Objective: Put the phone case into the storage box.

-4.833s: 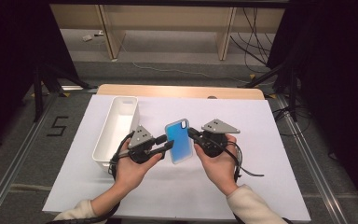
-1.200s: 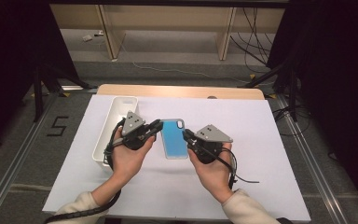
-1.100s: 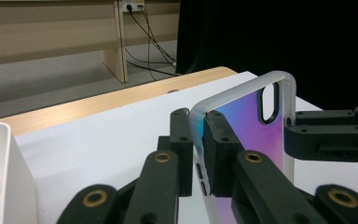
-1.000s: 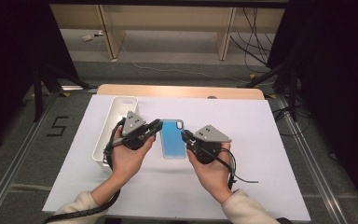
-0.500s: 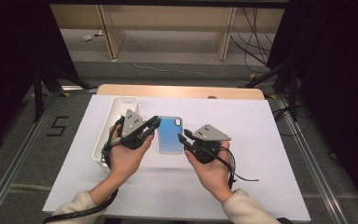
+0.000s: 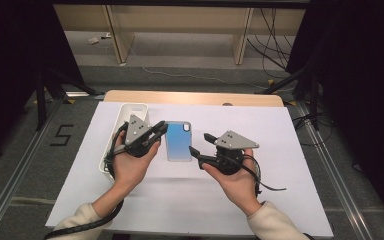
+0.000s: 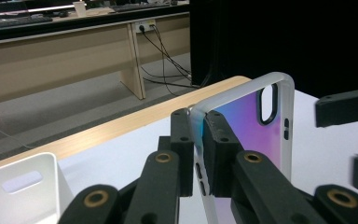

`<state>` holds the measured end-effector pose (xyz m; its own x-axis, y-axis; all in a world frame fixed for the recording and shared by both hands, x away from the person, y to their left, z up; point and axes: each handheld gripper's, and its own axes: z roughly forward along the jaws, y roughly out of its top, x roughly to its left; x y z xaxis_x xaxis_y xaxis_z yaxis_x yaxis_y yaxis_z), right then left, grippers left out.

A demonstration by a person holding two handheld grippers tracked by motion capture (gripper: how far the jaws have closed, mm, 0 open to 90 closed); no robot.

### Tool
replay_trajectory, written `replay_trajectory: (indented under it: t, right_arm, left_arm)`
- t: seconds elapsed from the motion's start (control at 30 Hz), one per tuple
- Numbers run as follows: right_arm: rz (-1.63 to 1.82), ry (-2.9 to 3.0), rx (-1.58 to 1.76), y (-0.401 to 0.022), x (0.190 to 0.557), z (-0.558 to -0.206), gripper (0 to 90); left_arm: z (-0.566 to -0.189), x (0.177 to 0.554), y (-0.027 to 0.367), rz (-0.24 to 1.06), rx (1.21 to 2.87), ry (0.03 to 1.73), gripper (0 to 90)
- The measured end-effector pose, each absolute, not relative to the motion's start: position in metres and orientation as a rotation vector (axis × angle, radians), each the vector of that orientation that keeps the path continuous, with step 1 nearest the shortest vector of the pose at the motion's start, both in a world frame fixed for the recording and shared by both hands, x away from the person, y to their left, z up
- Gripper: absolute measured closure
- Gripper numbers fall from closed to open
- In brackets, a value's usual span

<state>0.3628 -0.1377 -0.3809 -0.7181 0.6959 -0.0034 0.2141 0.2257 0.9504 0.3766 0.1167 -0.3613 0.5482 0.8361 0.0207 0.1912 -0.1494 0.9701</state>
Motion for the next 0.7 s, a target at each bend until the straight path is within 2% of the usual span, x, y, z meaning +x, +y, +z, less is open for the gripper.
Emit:
replay_trajectory:
  t: [0.27, 0.7]
  right_arm:
    - [1.547, 2.101, 0.829, -0.146, 0.356, -0.382, 24.6]
    - [1.492, 2.096, 0.860, -0.165, 0.352, -0.387, 24.4]
  left_arm:
    - [-0.353, 0.378, 0.130, 0.722, 1.624, 0.900, 82.8]
    - [-0.347, 0.380, 0.149, 0.749, 1.601, 0.929, 82.8]
